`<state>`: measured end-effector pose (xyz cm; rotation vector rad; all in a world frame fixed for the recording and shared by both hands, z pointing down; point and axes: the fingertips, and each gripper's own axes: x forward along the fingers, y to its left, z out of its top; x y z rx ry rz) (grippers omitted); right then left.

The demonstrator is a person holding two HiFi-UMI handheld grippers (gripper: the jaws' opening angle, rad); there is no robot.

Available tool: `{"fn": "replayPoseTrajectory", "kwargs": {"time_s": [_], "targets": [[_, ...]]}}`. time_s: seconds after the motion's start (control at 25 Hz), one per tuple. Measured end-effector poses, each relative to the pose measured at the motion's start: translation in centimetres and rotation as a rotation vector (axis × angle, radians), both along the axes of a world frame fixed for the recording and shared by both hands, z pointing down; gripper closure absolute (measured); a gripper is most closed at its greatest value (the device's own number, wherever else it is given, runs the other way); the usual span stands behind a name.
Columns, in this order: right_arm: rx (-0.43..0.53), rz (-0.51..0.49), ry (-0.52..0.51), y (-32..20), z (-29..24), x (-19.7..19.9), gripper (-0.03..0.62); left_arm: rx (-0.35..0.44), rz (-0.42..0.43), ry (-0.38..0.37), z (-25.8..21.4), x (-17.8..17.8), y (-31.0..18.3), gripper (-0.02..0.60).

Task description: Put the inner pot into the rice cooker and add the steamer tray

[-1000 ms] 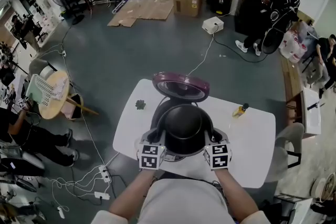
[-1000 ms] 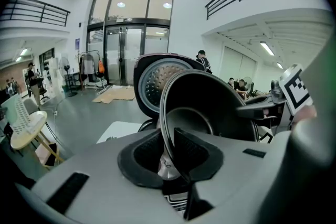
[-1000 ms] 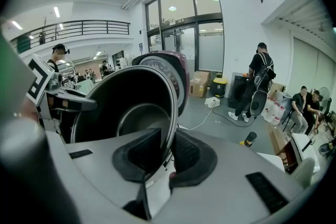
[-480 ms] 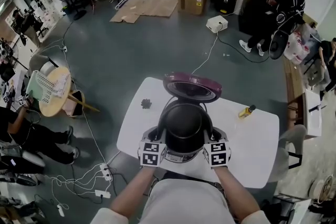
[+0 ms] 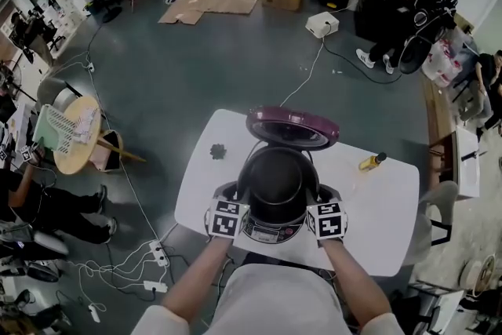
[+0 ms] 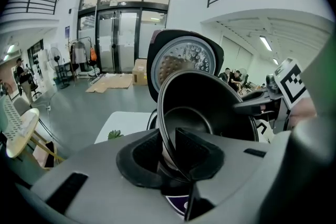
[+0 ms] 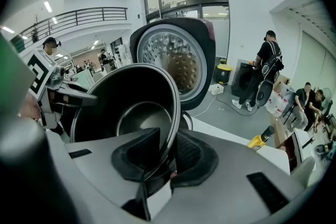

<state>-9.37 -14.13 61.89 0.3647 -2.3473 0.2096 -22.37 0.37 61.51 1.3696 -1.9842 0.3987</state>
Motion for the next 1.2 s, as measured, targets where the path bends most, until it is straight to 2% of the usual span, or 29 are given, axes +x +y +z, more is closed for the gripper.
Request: {"fn": "replayPoseTrajectory", "kwargs": {"time_s": [0.4,0.64,1.2], "targets": [[-0.02,-0.018,0.094,0.2,2.5,-0.7,0.502,-0.082,0.042,0.048,3.7,-0.6,0.0,0.483],[-0.062,0.004,0.145,-0.1,4.6,-0.6,0.503,-0.136,0.084,0.087,5.3,-0.5,-0.5,0.479],[-0.02,0.054,0.179,-1.1,9.3,-0.9,0.503,-0.267,0.158,0.013,10.8,-0.7,-1.1,0.454]]}}
